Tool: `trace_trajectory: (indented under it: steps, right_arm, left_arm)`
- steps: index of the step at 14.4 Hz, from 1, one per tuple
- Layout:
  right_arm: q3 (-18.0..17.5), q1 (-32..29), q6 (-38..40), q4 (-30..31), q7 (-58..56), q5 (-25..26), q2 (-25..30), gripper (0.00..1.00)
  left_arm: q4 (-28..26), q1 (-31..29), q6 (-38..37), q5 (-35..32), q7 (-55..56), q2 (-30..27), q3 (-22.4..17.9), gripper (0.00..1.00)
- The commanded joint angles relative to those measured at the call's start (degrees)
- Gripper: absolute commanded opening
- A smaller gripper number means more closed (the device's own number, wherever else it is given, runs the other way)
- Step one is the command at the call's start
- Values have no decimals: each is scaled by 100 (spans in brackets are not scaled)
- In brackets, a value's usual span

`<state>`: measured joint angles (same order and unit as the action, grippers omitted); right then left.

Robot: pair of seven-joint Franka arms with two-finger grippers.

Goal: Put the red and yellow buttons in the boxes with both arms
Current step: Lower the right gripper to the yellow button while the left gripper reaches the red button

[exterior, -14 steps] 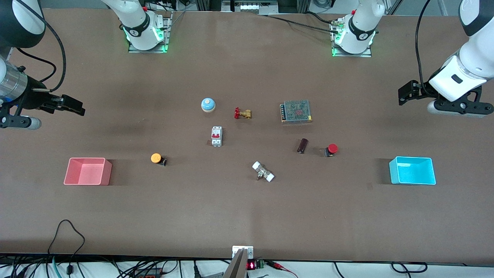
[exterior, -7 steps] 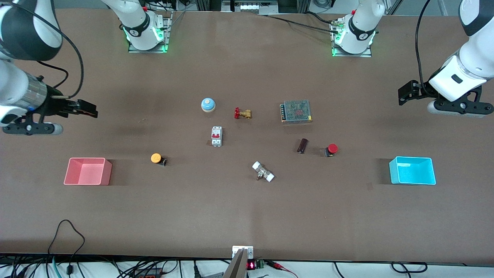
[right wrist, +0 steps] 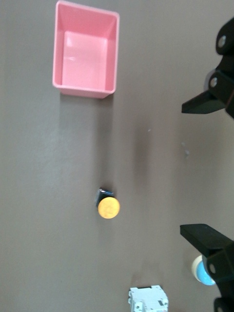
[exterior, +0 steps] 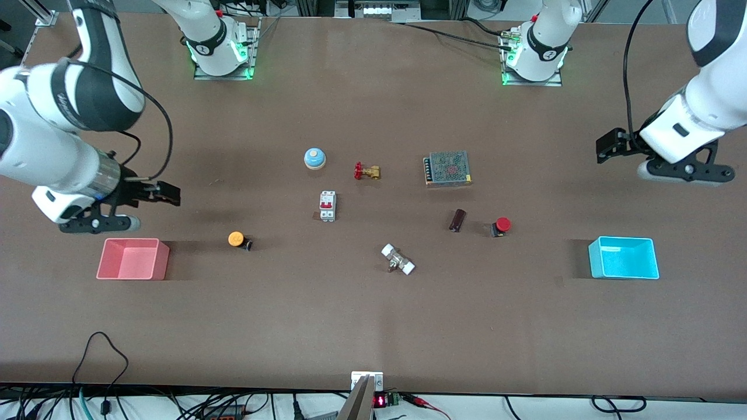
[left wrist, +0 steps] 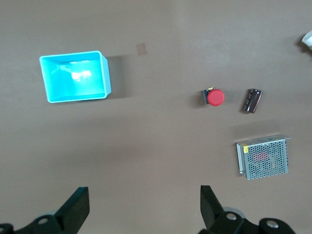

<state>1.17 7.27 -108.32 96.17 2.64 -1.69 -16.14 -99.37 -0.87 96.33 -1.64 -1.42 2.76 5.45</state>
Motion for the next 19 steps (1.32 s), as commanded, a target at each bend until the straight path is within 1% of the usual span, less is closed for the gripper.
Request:
trace_trajectory:
  steps: [1,2,4,6,8,10,12,14,15,17,18,19]
  right_arm:
    - [-3,98,-372,-11,114,-50,-292,100]
    - [-3,194,-556,-11,123,-59,-424,100]
    - [-3,265,-891,-11,525,-50,-626,100]
    - [-3,415,-1146,-11,728,-50,-785,100]
    - [-3,424,-1409,-20,966,-59,-978,100]
    - [-12,520,-1673,-20,1159,-59,-1180,100]
    - [-12,599,-1989,-20,1405,-59,-1443,100]
    - [-3,678,-2244,-28,1441,-59,-1655,100]
    - [-12,705,-2367,-28,1450,-68,-1743,100]
    - [-3,714,-2570,-28,1450,-129,-1875,100]
    - [-3,731,-2632,-28,1450,-182,-1928,100]
    - [-3,740,-2632,-28,1450,-199,-1972,100]
  left_arm:
    - [349,288,-124,146,306,671,0,100]
    - [418,359,-54,164,901,847,0,100]
    - [734,543,61,138,1389,1417,26,100]
    - [919,833,96,76,1416,1892,26,100]
    - [911,922,664,102,1416,2253,27,100]
    - [806,983,1079,94,1451,2474,18,100]
    - [570,984,1657,94,1530,2667,18,100]
    - [0,992,2562,94,1636,2703,18,100]
    - [-273,1010,2897,85,1723,2695,18,100]
    - [-757,1281,3591,67,2101,2694,-26,100]
    - [-863,1291,3873,41,2119,2747,-44,100]
    - [-890,1239,3989,-20,2111,2782,-44,100]
